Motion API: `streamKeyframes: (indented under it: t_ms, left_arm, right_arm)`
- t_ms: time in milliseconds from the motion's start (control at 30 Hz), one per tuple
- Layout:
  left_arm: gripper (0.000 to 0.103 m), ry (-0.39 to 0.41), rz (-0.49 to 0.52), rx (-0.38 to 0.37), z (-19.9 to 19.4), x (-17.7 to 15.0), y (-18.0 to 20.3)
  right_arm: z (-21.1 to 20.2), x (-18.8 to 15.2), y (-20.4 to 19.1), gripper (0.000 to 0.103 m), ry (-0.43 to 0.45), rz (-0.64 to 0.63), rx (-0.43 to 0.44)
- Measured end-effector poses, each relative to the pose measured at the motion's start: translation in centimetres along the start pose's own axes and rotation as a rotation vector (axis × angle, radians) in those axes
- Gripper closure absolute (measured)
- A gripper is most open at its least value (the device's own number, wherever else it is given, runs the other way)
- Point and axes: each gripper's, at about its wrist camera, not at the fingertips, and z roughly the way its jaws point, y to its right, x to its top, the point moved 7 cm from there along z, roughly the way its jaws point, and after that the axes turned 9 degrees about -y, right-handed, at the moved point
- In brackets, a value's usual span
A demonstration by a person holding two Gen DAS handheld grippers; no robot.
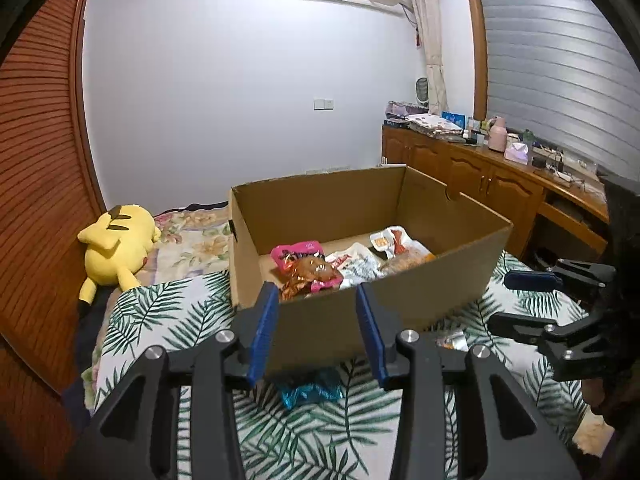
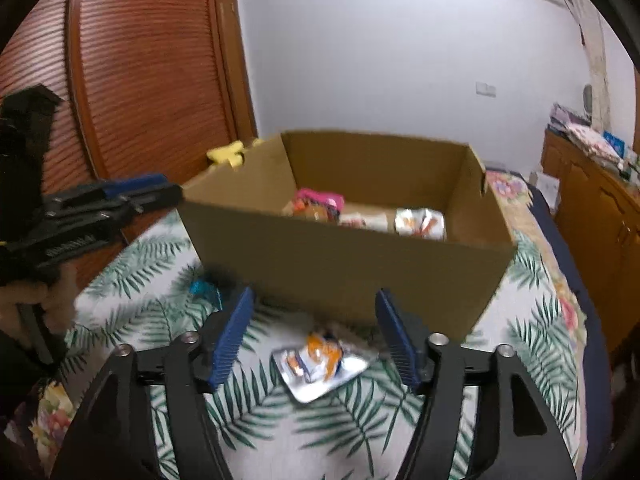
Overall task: Organize snacks
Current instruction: 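Reach the right tool to the silver orange-printed pouch while the left tool reaches the teal-wrapped candy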
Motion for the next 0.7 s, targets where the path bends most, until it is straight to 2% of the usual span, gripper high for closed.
streamKeyframes:
  t_ms: [300, 700]
  left_arm:
    - [0.063, -0.017, -0.008, -0.019, -0.6, -2.4, 0.2]
    - [0.063, -0.069, -0.016, 0.002, 0.6, -5.4, -0.4]
  right_arm:
    - [2.6, -2.6, 1.0, 0.027, -0.088, 0.065, -0.056]
    - [6.1, -2.9, 1.0, 0.027, -0.173, 0.084, -0.107]
